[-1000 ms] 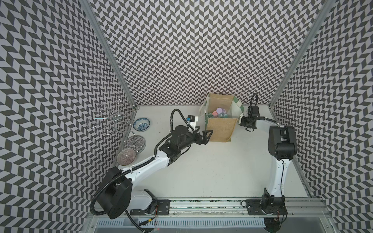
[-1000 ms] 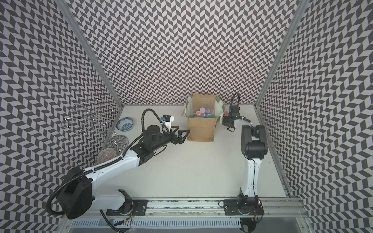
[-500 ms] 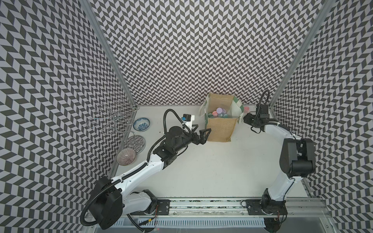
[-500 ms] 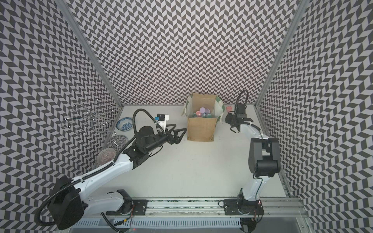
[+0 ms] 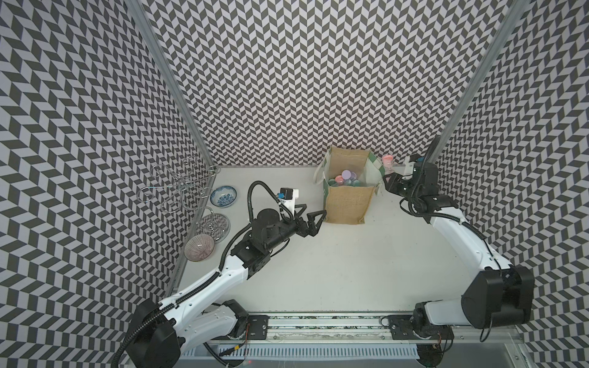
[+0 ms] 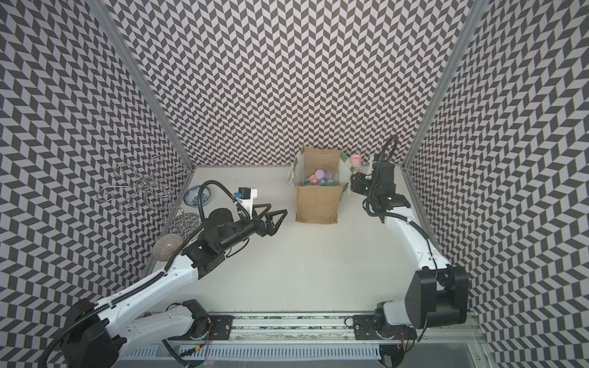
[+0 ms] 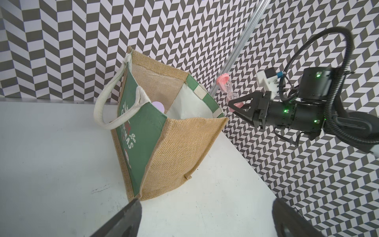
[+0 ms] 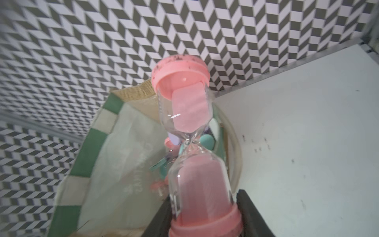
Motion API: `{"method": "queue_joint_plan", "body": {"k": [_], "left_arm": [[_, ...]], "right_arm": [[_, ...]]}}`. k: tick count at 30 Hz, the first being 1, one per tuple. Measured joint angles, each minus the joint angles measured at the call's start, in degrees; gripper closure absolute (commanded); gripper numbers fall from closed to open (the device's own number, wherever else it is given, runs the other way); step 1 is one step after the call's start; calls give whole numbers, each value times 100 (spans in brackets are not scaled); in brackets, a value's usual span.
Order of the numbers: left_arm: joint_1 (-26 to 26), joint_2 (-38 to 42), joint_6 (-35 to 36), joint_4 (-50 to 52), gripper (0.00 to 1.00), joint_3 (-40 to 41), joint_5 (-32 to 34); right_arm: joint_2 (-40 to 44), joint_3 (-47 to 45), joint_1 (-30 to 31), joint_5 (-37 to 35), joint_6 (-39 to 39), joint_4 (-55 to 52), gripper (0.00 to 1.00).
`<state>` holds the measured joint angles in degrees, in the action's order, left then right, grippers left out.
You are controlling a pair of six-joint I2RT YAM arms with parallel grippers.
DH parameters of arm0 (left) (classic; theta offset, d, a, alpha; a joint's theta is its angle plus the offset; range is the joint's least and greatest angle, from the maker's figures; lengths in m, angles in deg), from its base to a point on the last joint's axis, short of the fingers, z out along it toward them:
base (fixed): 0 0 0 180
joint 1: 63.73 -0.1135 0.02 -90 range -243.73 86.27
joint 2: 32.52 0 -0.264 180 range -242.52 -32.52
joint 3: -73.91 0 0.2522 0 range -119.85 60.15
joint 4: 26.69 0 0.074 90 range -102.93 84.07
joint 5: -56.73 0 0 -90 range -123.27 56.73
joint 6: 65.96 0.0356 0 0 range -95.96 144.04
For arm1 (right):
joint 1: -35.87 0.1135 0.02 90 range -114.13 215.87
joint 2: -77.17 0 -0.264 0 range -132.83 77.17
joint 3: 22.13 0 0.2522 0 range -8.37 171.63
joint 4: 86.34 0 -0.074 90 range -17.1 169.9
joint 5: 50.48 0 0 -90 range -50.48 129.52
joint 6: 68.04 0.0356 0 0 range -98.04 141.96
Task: Put the hourglass into the canvas bag
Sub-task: Place the hourglass in the canvas bag.
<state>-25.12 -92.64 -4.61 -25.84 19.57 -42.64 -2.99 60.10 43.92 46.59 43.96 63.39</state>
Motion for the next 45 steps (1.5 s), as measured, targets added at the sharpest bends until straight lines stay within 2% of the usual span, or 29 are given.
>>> {"method": "queue_joint_plan", "body": {"k": [8, 14, 27, 34, 45], "left_arm": [[0, 321, -90, 212, 1, 310, 140], [-2, 509, -105, 240, 1, 474, 273], [-2, 470, -160, 210, 1, 717, 424], [0, 461, -170, 181, 1, 717, 507], [-2, 431, -168, 170, 1, 717, 573]], "right_arm": [[-409, 671, 1141, -245, -219, -308, 69], [-1174, 1316, 1550, -579, -431, -496, 69], [-2815, 2618, 1604, -1152, -654, -761, 65], [-3285, 2769, 1604, -1178, -658, -732, 61], [-3359, 2859, 1604, -1228, -640, -745, 36]]}}
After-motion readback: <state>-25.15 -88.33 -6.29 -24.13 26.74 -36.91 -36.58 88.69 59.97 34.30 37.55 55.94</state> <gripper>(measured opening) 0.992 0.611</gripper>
